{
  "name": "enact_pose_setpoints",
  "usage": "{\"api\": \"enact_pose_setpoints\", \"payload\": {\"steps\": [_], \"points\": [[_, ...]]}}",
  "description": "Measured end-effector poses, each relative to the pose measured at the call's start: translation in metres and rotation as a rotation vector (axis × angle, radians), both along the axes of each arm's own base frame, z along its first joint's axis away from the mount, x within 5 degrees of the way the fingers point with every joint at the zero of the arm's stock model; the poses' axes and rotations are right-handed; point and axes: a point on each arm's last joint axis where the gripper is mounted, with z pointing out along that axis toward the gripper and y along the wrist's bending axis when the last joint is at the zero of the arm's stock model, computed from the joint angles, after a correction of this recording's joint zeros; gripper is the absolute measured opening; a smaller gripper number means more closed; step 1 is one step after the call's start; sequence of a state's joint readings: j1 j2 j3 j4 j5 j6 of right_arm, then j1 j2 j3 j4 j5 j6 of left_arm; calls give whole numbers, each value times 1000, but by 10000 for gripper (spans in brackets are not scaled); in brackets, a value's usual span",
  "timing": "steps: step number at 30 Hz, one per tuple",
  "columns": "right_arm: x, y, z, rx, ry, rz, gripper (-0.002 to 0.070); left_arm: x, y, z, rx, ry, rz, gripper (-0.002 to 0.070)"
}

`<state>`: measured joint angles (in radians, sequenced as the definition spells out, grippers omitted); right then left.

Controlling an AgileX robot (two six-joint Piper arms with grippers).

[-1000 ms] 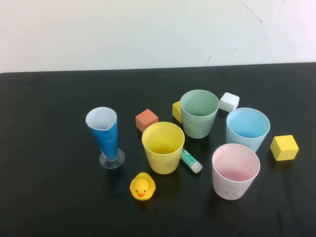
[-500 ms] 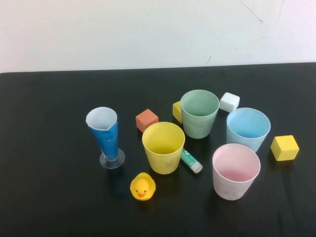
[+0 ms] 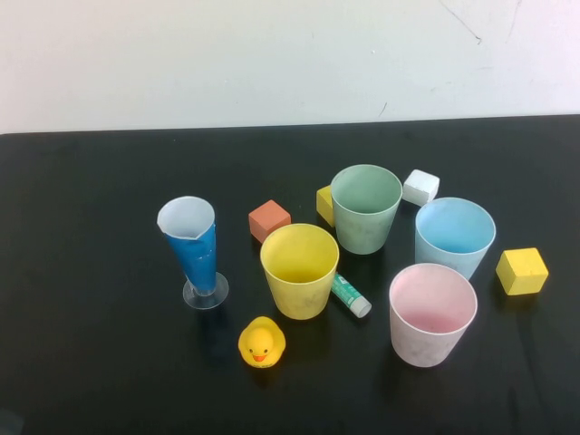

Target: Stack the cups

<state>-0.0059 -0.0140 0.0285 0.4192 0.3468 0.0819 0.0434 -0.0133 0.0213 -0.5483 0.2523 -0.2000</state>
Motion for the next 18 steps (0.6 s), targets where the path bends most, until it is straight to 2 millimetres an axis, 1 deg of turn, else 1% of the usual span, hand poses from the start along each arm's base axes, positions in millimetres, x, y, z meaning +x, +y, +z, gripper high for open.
{"api": "enact_pose_setpoints", "payload": {"steps": [1, 2, 4, 6, 11, 18], "points": [[0, 2, 1, 104, 5, -4, -1, 0, -2, 3, -180, -9, 6, -2], [0, 4, 2, 161, 8, -6, -1, 0, -3, 5, -314, -19, 11, -2], [0, 5, 3, 213, 12, -8, -1, 1, -2, 9, -432, -46, 26, -2], [0, 4, 3, 210, 6, -11, -1, 1, 0, 12, -455, -85, 51, -2], [2, -1, 8, 116, -67, -36, -1, 2, 3, 15, -434, -126, 76, -2], [4, -3, 14, 130, -143, -68, -1, 2, 13, 22, -454, -220, 159, -2]]}}
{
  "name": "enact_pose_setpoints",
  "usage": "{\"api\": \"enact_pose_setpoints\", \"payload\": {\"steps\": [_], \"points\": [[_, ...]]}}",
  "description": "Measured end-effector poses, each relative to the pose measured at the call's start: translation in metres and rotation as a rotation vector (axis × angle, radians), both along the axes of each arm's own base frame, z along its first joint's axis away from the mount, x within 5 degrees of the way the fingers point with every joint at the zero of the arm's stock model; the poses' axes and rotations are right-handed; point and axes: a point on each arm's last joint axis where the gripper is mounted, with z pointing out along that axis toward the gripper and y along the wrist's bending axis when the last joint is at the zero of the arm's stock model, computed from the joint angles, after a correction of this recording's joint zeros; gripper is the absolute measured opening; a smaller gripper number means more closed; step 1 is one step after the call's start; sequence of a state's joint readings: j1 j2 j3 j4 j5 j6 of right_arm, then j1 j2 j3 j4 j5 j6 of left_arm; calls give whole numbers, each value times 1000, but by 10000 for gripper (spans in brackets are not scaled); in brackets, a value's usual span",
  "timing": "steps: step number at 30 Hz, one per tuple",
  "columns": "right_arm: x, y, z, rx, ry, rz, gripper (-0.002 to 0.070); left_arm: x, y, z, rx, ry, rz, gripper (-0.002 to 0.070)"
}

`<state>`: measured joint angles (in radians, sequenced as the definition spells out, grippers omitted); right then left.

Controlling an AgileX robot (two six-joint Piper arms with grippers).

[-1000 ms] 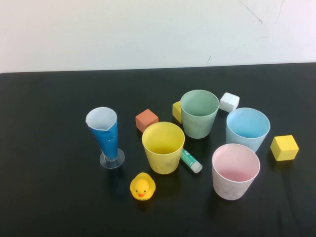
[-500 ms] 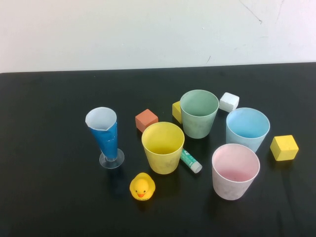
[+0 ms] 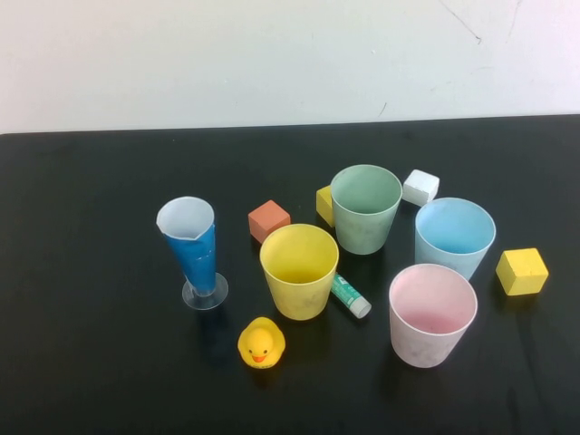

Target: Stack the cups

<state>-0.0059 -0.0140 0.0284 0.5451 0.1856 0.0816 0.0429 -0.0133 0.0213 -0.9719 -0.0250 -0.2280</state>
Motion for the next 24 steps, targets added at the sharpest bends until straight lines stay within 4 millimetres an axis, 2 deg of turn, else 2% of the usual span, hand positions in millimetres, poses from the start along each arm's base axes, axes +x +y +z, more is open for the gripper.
{"api": "enact_pose_setpoints", "payload": {"steps": [3, 5, 9, 12, 15, 19, 22, 24], "points": [[-1, 2, -2, -24, 22, 21, -1, 0, -2, -1, 91, 19, -23, -2], [-2, 4, -6, -46, 57, 49, -1, -2, -12, 1, 236, 75, -134, -2], [-3, 6, -10, -86, 99, 89, -1, -3, -27, 29, 519, 223, -344, -2], [-3, 7, -11, -99, 104, 96, -1, 7, -29, 61, 758, 301, -442, -2], [-3, 7, -11, -103, 104, 97, -1, 25, -32, 100, 934, 330, -541, -2], [-3, 7, -11, -114, 102, 99, -1, 61, -35, 149, 1075, 355, -669, -2], [-3, 7, -11, -118, 103, 101, -1, 93, -36, 170, 1147, 375, -750, -2], [-3, 7, -11, -122, 103, 103, -1, 114, -37, 177, 1170, 397, -810, -2]]}}
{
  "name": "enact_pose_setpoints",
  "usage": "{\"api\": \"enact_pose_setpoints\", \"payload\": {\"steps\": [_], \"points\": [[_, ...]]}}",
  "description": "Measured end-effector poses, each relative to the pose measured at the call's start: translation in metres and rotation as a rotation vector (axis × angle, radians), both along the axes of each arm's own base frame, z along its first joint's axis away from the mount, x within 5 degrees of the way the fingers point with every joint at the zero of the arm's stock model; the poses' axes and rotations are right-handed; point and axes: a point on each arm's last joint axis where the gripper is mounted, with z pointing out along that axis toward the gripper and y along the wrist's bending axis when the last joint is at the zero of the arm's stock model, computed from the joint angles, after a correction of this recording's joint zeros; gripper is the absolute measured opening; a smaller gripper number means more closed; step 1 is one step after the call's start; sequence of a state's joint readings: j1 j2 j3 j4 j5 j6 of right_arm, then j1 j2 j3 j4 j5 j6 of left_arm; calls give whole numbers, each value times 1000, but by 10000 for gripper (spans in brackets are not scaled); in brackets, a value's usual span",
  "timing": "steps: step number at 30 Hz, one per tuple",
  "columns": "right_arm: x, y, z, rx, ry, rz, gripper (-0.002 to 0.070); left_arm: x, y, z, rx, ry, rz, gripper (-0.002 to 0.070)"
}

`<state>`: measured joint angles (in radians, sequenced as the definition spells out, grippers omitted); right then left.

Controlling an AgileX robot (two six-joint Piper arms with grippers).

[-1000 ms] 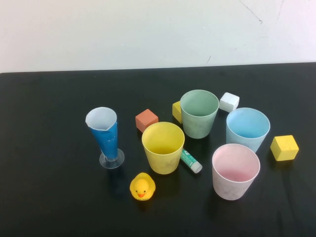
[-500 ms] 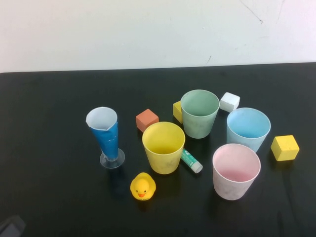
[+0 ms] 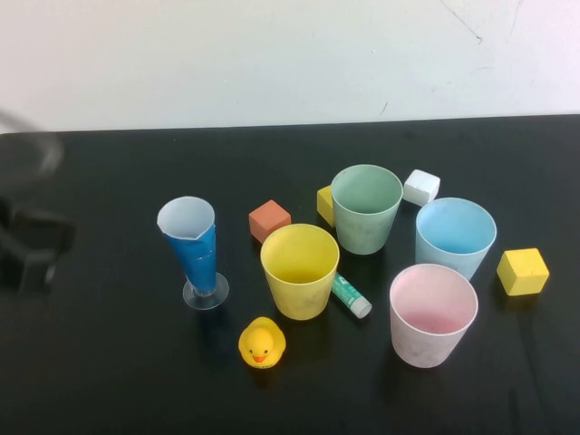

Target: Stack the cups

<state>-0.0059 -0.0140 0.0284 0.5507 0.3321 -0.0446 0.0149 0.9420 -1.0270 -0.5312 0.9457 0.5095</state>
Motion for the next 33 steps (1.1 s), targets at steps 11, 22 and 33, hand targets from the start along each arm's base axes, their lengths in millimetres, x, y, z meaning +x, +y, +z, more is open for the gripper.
{"api": "enact_pose_setpoints", "payload": {"steps": [11, 22, 33], "points": [[0, 0, 0, -26, 0, 10, -1, 69, -48, 0, 198, 110, -274, -2], [0, 1, -1, -46, 1, 19, -1, 111, -141, 0, 360, 146, -345, 48], [-1, 1, -2, -59, 12, 32, -1, 185, -187, -67, 452, 381, -319, 468]]}}
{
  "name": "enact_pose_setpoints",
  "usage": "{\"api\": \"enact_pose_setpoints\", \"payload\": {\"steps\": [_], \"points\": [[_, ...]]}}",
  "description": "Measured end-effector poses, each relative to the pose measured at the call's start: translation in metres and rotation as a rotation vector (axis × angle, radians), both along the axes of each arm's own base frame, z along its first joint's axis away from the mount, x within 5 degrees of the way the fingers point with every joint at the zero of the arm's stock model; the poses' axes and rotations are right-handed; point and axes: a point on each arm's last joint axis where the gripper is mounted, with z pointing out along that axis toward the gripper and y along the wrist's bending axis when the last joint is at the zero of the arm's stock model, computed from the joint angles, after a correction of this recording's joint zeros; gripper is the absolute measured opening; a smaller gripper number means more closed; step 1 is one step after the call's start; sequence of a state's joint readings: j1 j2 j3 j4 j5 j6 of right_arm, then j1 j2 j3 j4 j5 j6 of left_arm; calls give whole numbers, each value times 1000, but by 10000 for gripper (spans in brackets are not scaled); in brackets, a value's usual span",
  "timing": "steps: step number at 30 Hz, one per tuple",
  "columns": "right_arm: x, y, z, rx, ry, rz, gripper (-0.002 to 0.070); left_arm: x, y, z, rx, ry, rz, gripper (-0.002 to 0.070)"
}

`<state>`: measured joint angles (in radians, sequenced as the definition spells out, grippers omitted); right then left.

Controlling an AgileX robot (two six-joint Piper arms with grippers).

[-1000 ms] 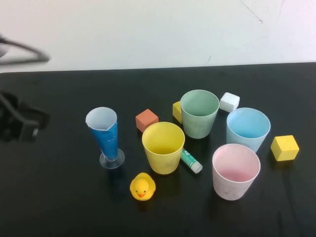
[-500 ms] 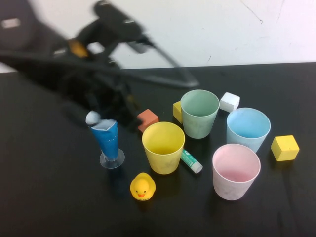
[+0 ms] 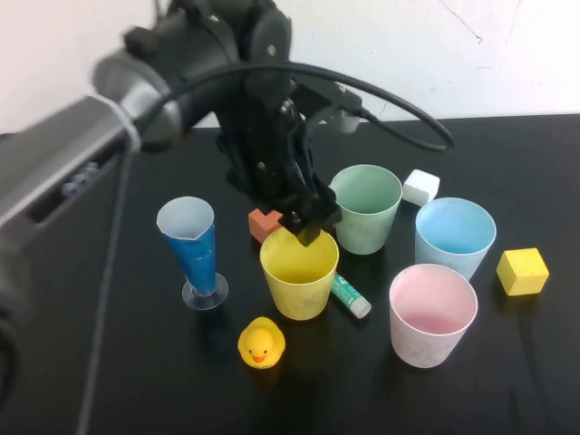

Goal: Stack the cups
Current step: Pick up the yellow cup, then place the yellow cup on the green cup

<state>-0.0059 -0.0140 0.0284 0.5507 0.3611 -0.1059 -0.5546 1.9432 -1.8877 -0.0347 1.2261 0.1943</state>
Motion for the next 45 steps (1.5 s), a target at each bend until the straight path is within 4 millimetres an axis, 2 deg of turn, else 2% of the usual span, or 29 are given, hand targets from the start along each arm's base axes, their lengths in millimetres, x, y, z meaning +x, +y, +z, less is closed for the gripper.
{"api": "enact_pose_setpoints", "payload": {"steps": [4, 8, 10, 12, 14, 17, 22, 24, 25, 28, 32, 40, 45], "points": [[0, 0, 0, -10, -2, 3, -1, 12, -6, -25, 38, 47, 15, 407], [0, 0, 0, -12, -2, 4, -1, 20, -7, -45, 92, 66, 29, 265], [0, 0, 0, -14, -3, 4, -1, 21, -7, -49, 99, 76, 36, 141], [0, 0, 0, -15, -2, 6, -1, 21, -7, -48, 93, 74, 38, 72], [0, 0, 0, -15, -2, 6, -1, 20, -7, -43, 89, 63, 38, 35], [0, 0, 0, -22, -4, 8, -1, 14, -4, -23, 60, 23, 45, 18], [0, 0, 0, -24, -4, 12, -1, -11, 11, 57, -64, -144, 58, 9], [0, 0, 0, -26, -4, 12, -1, -20, 17, 81, -113, -204, 71, 9], [0, 0, 0, -27, -4, 13, -1, -22, 18, 90, -140, -236, 80, 9], [0, 0, 0, -34, -6, 15, -1, -18, 14, 100, -219, -303, 99, 9], [0, 1, 0, -37, -8, 18, -1, -1, -1, 87, -314, -328, 112, 9], [0, 1, 0, -32, -9, 26, -1, 31, -24, 26, -279, -234, 121, 9], [0, 1, 0, -34, -10, 27, -1, 36, -27, 15, -264, -214, 124, 9]]}}
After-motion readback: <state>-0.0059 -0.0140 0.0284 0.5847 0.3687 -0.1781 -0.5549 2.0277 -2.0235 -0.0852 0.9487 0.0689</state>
